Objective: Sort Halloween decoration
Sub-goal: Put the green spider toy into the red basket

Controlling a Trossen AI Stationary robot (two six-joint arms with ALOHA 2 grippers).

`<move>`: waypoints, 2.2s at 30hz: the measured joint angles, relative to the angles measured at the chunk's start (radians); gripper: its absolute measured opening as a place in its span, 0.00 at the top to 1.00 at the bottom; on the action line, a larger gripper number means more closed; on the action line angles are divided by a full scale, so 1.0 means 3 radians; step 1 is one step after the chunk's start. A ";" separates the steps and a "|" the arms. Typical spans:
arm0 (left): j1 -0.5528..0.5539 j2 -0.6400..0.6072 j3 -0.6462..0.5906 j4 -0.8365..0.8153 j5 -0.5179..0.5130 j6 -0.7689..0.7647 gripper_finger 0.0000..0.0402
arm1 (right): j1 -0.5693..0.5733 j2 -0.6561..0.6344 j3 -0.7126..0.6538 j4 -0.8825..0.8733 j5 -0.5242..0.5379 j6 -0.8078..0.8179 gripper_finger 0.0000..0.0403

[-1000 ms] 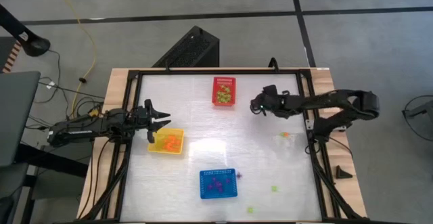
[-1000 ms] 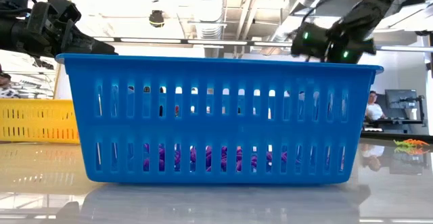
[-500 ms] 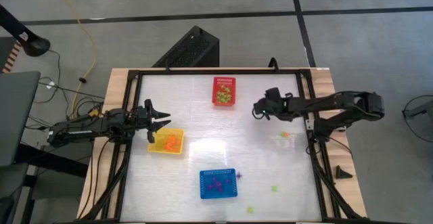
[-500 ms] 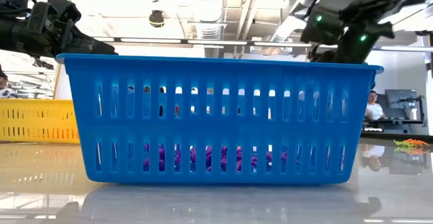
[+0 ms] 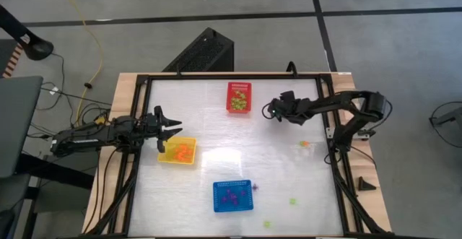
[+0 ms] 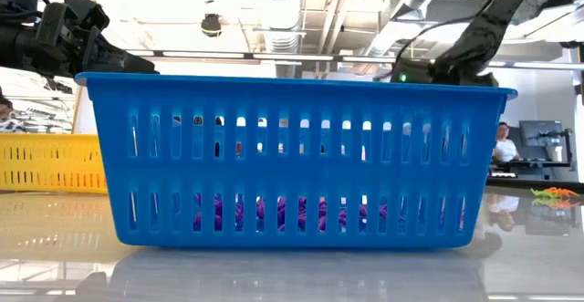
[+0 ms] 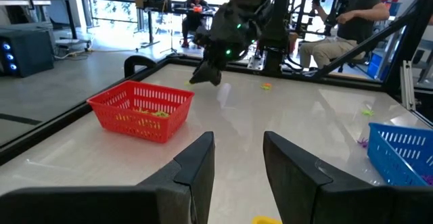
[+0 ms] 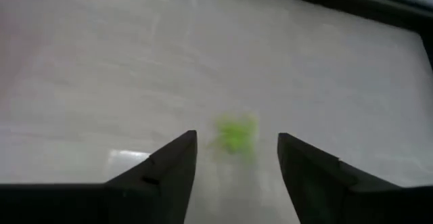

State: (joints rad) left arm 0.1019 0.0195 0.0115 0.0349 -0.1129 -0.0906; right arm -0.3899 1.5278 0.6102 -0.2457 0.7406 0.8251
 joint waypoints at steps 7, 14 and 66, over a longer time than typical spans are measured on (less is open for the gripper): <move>-0.0001 0.0000 -0.0001 0.0000 0.0000 0.0000 0.71 | -0.0015 0.0372 0.0005 0.0171 0.0038 0.0064 0.39; -0.0001 -0.0001 -0.0001 0.0000 0.0000 0.0000 0.71 | 0.0018 0.0603 0.0010 0.0412 -0.0027 0.0241 0.57; -0.0001 0.0000 0.0000 0.0000 0.0000 0.0000 0.71 | 0.2437 -0.0119 0.0821 0.0766 -0.0129 -0.0819 0.95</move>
State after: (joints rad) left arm 0.1017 0.0194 0.0115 0.0349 -0.1127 -0.0905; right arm 0.3411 1.4922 0.8566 -0.0158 0.7019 0.5793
